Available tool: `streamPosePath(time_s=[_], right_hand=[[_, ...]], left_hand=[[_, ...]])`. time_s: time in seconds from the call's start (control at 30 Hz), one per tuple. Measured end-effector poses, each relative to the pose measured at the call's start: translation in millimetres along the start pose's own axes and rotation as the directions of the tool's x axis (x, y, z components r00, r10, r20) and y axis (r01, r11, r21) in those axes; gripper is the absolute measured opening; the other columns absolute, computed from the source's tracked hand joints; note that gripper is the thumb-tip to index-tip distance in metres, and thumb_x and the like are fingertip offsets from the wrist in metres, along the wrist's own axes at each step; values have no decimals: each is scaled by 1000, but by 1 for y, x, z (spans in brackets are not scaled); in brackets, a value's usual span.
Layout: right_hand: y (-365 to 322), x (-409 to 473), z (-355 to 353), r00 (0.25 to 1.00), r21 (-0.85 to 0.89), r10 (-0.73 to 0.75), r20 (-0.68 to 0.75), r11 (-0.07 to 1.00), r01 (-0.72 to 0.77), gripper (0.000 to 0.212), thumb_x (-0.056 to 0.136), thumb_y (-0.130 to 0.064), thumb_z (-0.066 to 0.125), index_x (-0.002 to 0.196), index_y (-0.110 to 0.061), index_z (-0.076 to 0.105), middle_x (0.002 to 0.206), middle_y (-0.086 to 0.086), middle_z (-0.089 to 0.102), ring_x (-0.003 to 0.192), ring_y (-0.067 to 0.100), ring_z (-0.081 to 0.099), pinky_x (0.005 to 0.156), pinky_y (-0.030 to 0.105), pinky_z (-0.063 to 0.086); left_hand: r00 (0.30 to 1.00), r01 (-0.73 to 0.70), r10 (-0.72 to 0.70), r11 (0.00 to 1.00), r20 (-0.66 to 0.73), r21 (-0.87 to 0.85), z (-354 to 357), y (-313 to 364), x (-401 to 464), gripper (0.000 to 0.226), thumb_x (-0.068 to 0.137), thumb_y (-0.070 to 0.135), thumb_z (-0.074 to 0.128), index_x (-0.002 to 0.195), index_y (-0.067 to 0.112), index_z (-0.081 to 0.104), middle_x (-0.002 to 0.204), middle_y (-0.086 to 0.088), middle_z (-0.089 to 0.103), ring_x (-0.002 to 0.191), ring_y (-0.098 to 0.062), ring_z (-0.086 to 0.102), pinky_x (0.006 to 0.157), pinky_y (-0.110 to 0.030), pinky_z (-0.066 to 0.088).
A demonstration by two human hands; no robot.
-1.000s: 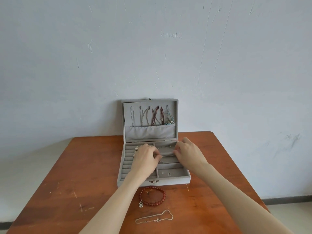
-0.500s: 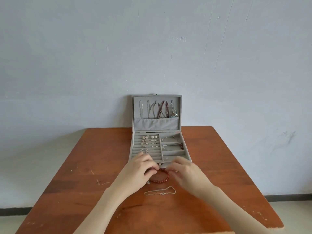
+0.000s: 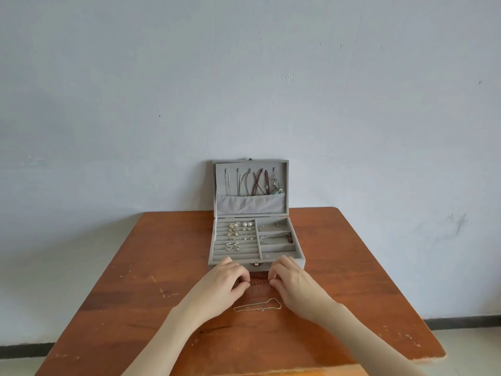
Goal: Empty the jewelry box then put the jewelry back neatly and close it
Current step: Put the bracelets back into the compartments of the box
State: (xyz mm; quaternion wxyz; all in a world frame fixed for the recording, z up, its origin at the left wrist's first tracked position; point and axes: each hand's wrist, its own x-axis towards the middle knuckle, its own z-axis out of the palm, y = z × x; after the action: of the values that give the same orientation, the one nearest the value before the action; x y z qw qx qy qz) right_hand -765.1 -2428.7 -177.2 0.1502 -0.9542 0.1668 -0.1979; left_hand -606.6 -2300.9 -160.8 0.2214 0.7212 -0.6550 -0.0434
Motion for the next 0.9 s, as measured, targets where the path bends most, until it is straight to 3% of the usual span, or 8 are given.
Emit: streamPosePath(time_s=[0.07,0.13,0.2,0.33,0.43,0.5,0.7,0.9], right_hand=[[-3,3,-14,984,208,176,12,962,-174,9,94,-13,48,93,-13,57,93,-3,58,88,15,55,74,16,40],[-2,6,-32,948,457,313,56,836,-303,10,93,-10,49,88,-15,56,81,-7,64,76,9,61,72,16,45],[5,10,-49,927,622,368,74,710,-331,11,92,-5,49,87,-10,58,73,-2,66,66,8,62,66,21,49],[28,17,-83,875,824,462,143,435,-364,9,92,-3,50,91,-2,59,73,6,62,64,13,57,59,19,47],[53,18,-111,855,898,459,240,230,-376,8,91,-5,52,89,-3,60,69,4,61,60,11,55,58,18,47],[73,18,-126,846,893,474,244,230,-386,6,89,-5,56,88,-4,62,69,4,61,60,12,55,59,19,48],[143,43,-121,730,664,680,72,514,-544,4,83,-8,64,81,-5,66,67,3,61,55,9,52,55,18,41],[196,77,-82,711,442,703,-15,642,-626,8,80,-12,59,73,-14,62,80,4,66,78,16,59,70,27,47]], left_hand=[[997,72,-76,985,-18,-156,-5,7,6,4,92,31,51,90,32,55,92,16,53,83,0,52,77,-14,40],[990,99,-127,945,-69,-311,-10,15,17,6,90,29,54,86,34,54,86,13,62,82,-1,56,75,-16,41],[983,111,-163,899,-89,-425,-14,25,34,7,89,26,57,88,33,55,85,12,65,81,-4,59,75,-19,43],[979,137,-193,868,-69,-477,-13,45,76,10,86,25,62,90,34,58,92,12,63,86,-3,59,78,-20,46],[973,136,-213,849,-94,-511,-5,66,111,6,86,23,61,92,24,61,90,7,67,78,-7,61,69,-15,48],[971,128,-216,836,-106,-534,1,79,136,6,87,23,61,92,20,60,84,7,68,71,-7,62,67,-18,51],[956,198,-271,878,-110,-436,36,83,216,5,86,18,60,88,13,61,70,12,57,70,-5,56,55,-6,40],[966,254,-258,960,-17,-116,74,60,260,12,90,20,53,96,11,59,98,-5,65,95,-24,58,82,-34,44]])
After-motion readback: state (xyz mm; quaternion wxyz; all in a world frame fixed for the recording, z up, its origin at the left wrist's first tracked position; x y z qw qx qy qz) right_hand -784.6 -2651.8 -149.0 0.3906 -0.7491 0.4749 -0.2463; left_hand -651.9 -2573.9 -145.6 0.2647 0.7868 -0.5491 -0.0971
